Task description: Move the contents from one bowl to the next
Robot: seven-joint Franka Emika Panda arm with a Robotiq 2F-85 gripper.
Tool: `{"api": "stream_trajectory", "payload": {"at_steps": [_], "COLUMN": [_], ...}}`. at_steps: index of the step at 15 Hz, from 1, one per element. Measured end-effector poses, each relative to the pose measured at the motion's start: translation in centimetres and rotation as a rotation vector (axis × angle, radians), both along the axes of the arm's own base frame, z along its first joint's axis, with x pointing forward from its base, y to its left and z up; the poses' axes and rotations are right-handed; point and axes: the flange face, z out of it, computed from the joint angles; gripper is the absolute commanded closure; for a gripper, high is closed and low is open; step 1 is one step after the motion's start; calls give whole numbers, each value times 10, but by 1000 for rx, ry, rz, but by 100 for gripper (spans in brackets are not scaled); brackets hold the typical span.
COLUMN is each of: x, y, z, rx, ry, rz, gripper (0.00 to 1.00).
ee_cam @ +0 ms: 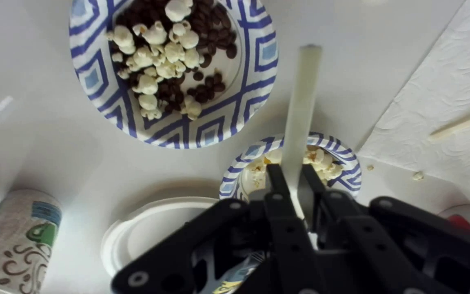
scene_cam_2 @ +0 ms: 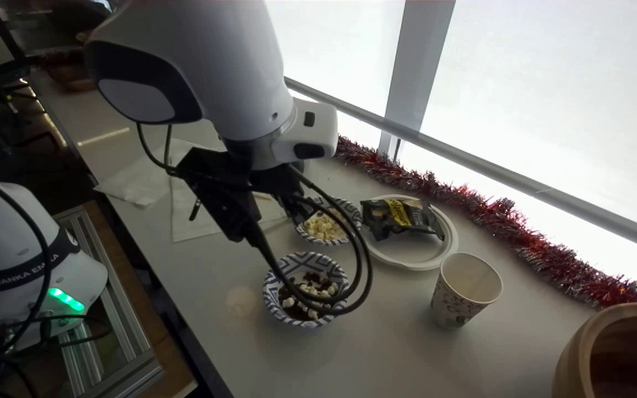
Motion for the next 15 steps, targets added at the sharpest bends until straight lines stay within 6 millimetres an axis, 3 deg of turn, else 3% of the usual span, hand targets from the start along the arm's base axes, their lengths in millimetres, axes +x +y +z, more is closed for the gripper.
{"api": "stream_trajectory", "payload": {"at_steps": [3,7,15], "x": [-21,-29,-28], "y": [-3,-16,-9], "z": [-5,-6,-10], "rx": [-17,-64,-378], "ry": [-4,27,232], "rz": [-158,-304,-322], "gripper": [97,97,97]}}
